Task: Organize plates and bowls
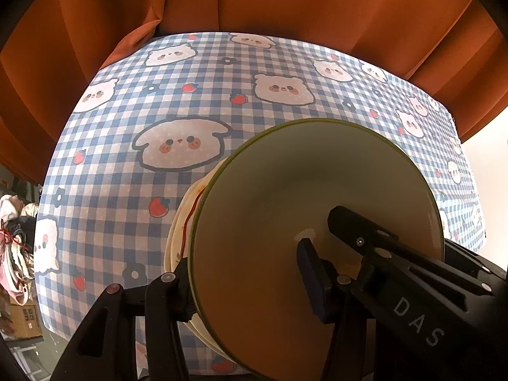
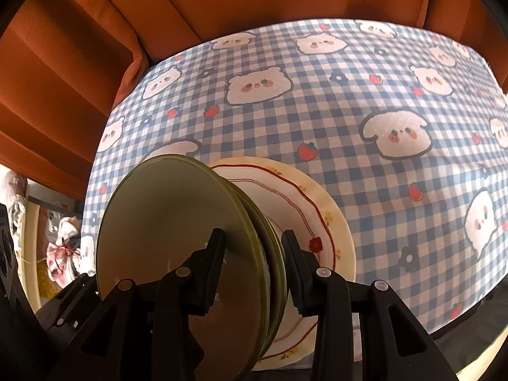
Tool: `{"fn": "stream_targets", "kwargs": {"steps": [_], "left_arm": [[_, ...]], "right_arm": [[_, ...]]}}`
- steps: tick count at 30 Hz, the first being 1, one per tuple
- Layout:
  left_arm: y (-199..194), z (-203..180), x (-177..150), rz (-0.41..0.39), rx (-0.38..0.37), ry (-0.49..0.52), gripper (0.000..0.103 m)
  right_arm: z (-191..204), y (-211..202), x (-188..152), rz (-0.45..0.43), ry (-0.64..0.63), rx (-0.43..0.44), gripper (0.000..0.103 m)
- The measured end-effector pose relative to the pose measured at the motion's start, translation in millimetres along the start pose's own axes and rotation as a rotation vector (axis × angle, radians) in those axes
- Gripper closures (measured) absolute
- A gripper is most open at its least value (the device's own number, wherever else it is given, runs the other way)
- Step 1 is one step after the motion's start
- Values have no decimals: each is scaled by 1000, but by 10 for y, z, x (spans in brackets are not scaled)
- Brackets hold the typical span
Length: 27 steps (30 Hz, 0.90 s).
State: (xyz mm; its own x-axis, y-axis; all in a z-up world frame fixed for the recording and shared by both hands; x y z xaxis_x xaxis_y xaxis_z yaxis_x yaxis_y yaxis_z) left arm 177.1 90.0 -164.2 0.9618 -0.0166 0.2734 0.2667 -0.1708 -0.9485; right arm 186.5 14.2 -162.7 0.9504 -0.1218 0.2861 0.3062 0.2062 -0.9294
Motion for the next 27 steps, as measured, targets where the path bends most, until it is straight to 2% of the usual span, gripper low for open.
{"fn": "stream_targets", "kwargs": {"steps": [4, 6, 7, 9, 11, 17, 21, 27], "left_arm": [[-24, 8, -14, -23, 14, 23, 44], [-44, 33, -29, -38, 38, 36, 41], [-52, 48, -39, -46, 47, 39, 39], [-77, 91, -49, -60, 47, 34, 35], [-111, 135, -51, -81, 51, 31, 30], [-368, 152, -26, -202, 77, 58, 25], [-615, 142, -29, -311, 116, 86, 14], [-871, 114, -212, -424, 168, 35, 9]], "right_arm": [[-9, -24, -27, -15, 1, -29, 62], [-24, -28, -44, -22, 2, -52, 59], [-39, -29, -58, -24, 5, -67, 56], [-74, -44, -91, -36, 17, -91, 36], [-82, -107, -124, -57, 31, -99, 33], [-20, -358, -148, -138, -23, -126, 31], [-33, -555, -166, -209, -44, -124, 17], [-135, -852, -255, -325, -97, -87, 11]]}}
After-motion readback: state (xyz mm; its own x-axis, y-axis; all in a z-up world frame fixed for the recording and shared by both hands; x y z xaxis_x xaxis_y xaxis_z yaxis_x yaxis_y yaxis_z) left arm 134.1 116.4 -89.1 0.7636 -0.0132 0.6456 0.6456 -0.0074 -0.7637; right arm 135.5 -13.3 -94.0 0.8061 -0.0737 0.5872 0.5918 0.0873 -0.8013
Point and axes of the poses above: each gripper's, at about its wrist camera, not at the fingertips, and y roughly the way its jaws point, z to its left, x to its top, the point moved 10 cm from there along y, roughly the way its jaws point, and after that the axes turned 2 degrees about z, right-handed, at the moved point
